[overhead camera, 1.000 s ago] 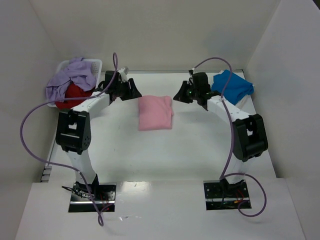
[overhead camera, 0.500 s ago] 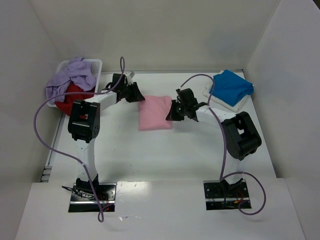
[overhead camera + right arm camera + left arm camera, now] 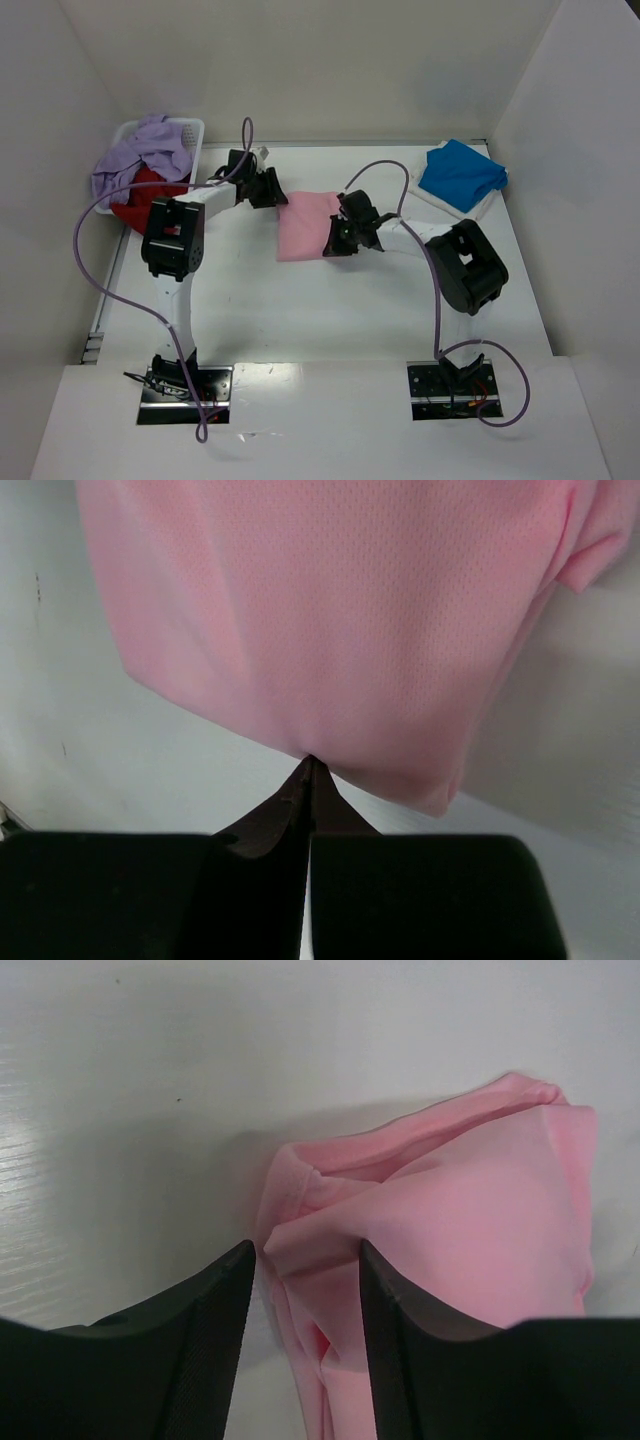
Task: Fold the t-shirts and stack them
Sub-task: Smooth out wrinkles on the folded tshirt
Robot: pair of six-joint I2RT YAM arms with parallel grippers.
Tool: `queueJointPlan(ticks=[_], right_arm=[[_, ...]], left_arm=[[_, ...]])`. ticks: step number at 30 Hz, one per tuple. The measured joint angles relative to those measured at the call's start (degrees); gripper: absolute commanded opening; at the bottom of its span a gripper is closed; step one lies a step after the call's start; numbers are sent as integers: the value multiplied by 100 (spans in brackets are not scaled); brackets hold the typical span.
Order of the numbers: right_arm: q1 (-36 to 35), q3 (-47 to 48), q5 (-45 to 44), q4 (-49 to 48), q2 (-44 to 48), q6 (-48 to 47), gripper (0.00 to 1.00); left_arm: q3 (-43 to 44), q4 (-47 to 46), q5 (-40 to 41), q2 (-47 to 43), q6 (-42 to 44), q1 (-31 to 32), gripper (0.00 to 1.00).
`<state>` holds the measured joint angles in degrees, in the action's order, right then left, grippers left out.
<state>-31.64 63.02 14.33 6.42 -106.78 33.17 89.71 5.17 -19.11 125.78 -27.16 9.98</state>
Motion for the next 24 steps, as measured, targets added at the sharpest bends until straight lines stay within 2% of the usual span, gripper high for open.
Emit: queueJointPlan(ticks=[4, 7, 8, 10, 12, 14, 15, 16, 19, 24], right_arm=[[0, -50, -66, 57, 13, -2, 0], [0, -50, -205, 192, 149, -9, 7], [2, -50, -249, 249, 269, -17, 14], [28, -37, -323, 280, 553, -24, 28], [90, -31, -348, 319, 938, -35, 50], [238, -7, -389, 339, 1335, -46, 74], [343, 17, -422, 339, 1515, -44, 93], [476, 44, -457, 334, 1668, -26, 100], [1005, 52, -505, 297, 2013, -96, 100], [1692, 46, -511, 302, 2004, -109, 100]], left_arm=[[9, 94, 52, 17, 72, 0, 66], [59, 127, 70, -9, 195, 0, 79], [59, 155, 83, -50, 240, 0, 86], [59, 267, 101, -214, 334, -4, 91], [59, 393, 107, -498, 369, -11, 100], [50, 470, 96, -901, 461, -17, 100], [26, 474, 87, -1141, 468, -20, 100], [-20, 461, 87, -1399, 470, -22, 100], [-363, 380, 83, -2251, 459, -22, 100], [-1370, 278, 103, -3421, 426, -22, 100]])
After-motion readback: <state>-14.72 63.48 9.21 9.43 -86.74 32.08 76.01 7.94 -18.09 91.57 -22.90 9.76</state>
